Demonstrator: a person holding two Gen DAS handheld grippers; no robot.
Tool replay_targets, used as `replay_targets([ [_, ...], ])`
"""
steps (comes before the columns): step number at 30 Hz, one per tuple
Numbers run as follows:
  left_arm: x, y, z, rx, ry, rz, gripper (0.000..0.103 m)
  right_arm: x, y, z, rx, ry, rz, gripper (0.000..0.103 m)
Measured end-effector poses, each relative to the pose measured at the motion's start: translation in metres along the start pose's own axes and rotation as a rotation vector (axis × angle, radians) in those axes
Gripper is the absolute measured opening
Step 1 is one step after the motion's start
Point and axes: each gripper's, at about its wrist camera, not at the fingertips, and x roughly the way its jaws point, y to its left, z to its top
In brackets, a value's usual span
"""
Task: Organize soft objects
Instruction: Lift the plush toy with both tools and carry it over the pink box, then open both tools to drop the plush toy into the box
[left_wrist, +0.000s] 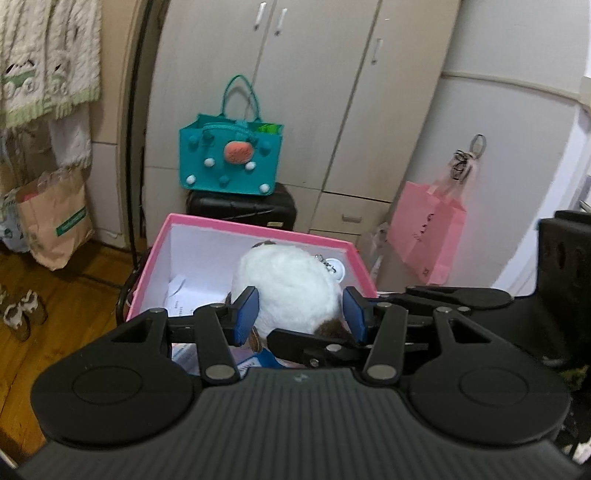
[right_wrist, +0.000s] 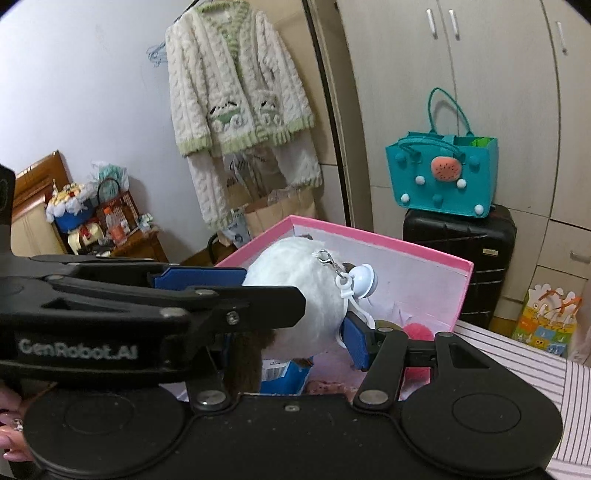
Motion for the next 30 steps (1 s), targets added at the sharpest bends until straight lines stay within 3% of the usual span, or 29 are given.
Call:
replay_targets([
  [6, -0.006, 0.006, -0.003, -0.011, -0.068, 0.109, 0.052, -0.003, 0.000, -0.002, -0.056, -0.024, -0.050, 0.073],
  [15, -0.025, -0.002, -0.013, -0.005, -0.053, 0.098, 0.057, -0.050, -0.003, -0.020, -0.036, -0.067, -0.079, 0.076],
  [20, -0.034, -0.010, -0.018, 0.005, -0.049, 0.110, 0.063, -0.074, 0.000, -0.025, -0.036, -0.073, -0.169, 0.077],
  [24, -0.042, -0.016, -0.020, 0.013, -0.043, 0.116, 0.064, -0.088, -0.004, -0.029, -0.021, -0.044, -0.221, 0.083],
  [26, -0.047, -0.021, -0.022, 0.014, -0.043, 0.119, 0.069, -0.093, -0.005, -0.031, -0.017, -0.015, -0.247, 0.083],
  [30, -0.060, -0.029, -0.027, 0.030, -0.052, 0.126, 0.073, -0.101, -0.003, -0.040, -0.022, 0.044, -0.315, 0.093],
])
